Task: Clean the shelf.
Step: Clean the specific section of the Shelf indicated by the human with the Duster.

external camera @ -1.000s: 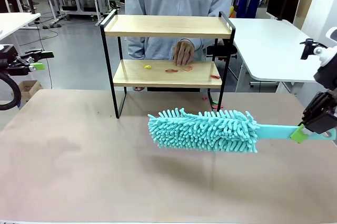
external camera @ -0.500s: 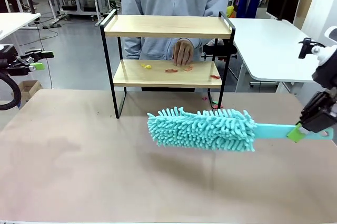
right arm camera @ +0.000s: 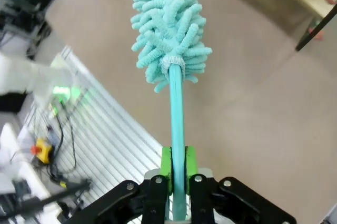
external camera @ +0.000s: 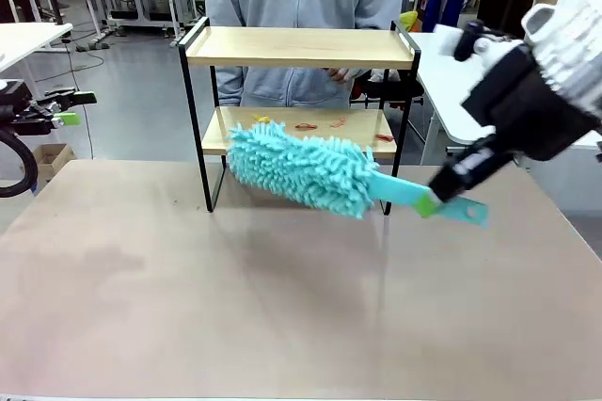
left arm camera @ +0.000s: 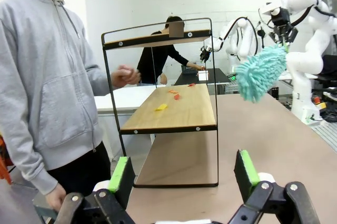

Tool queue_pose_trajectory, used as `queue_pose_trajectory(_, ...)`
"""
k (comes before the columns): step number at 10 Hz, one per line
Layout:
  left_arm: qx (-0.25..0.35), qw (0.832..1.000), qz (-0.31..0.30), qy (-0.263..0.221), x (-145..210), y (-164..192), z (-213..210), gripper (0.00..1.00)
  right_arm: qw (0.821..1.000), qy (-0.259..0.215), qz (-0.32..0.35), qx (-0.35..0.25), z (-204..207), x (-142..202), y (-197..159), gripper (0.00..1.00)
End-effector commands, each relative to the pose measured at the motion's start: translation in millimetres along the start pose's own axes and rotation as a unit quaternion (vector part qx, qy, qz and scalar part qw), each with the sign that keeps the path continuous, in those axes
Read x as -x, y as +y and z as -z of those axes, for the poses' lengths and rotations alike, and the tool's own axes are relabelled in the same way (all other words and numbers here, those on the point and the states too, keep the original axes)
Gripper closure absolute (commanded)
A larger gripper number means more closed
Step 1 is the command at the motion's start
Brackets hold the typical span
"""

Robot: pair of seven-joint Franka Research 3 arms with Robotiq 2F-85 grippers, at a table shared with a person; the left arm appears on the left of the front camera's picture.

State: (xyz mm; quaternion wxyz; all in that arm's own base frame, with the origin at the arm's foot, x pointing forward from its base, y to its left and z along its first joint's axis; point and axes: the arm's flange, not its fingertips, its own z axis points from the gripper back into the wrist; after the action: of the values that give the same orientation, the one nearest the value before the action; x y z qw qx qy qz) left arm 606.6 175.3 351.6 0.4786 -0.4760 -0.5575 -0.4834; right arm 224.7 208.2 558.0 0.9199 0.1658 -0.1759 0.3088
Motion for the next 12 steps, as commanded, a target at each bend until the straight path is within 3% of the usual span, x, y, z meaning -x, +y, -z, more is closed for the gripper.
queue_pose_trajectory(1,-0.001,1.000,0.003,-0.001,-4,-2,0,0.00,0.998,-0.037,0.045,0.036,20,-24,25,0.87)
queue_pose_trajectory(2,-0.001,1.000,0.003,-0.001,-4,-2,0,0.00,0.996,-0.058,0.051,0.042,34,-38,33,0.87)
queue_pose_trajectory(4,-0.001,1.000,0.003,-0.001,-4,-2,0,0.00,0.996,-0.041,0.051,0.055,40,-53,31,0.87)
queue_pose_trajectory(5,-0.001,1.000,0.003,-0.001,-4,-2,0,0.00,0.997,-0.048,0.044,0.038,31,-29,36,0.87)
queue_pose_trajectory(7,-0.001,1.000,0.003,-0.001,-4,-2,0,0.00,0.997,-0.048,0.044,0.038,31,-29,36,0.87)
queue_pose_trajectory(8,-0.001,1.000,0.003,-0.001,-4,-2,0,0.00,0.998,-0.039,0.038,0.041,42,-40,32,0.87)
queue_pose_trajectory(12,-0.001,1.000,0.003,-0.001,-4,-2,0,0.00,0.984,-0.095,0.106,0.103,76,-93,71,0.87)
